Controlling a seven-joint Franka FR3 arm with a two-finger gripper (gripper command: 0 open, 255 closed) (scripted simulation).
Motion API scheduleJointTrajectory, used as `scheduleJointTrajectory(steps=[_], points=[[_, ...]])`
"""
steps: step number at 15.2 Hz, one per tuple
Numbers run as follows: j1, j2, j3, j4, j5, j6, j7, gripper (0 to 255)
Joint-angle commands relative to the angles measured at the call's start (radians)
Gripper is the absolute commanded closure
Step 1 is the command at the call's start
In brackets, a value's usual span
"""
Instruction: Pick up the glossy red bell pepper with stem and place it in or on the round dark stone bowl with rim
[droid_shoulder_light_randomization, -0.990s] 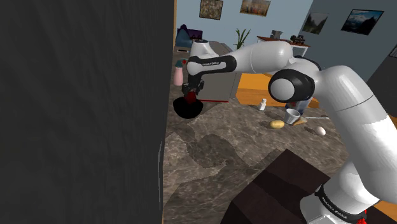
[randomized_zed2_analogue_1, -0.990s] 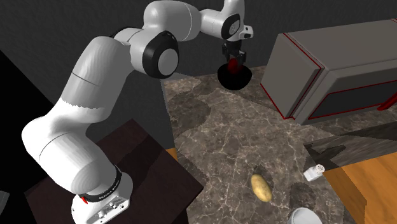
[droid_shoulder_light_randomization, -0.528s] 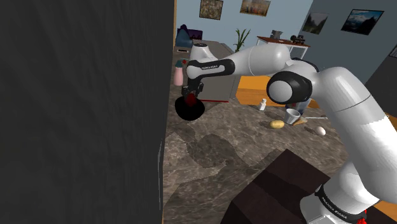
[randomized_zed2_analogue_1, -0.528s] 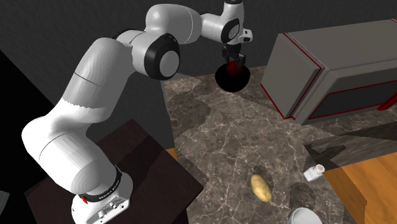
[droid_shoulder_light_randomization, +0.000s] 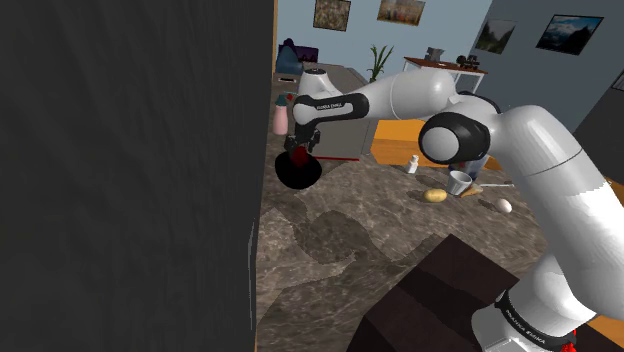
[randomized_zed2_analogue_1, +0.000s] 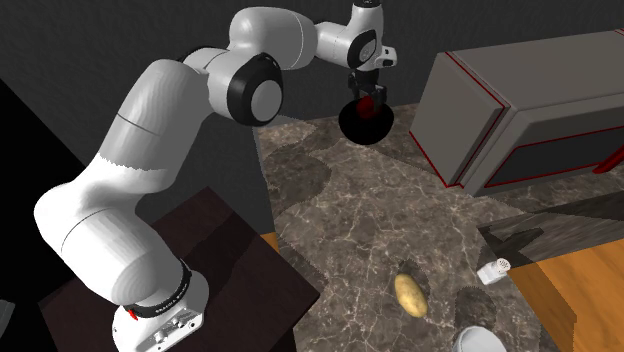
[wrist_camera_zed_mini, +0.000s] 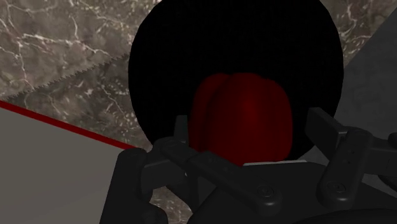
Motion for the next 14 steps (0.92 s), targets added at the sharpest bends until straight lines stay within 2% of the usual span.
scheduleJointTrajectory(steps=[1,6,14], points=[[0.0,0.0,0.0,0.0,0.0,0.0,0.0,0],[0.011,-0.089,-0.005,-0.031,-0.006,-0.059,0.002,0],[0.011,-0.089,-0.005,-0.031,-0.006,-0.059,0.002,0]])
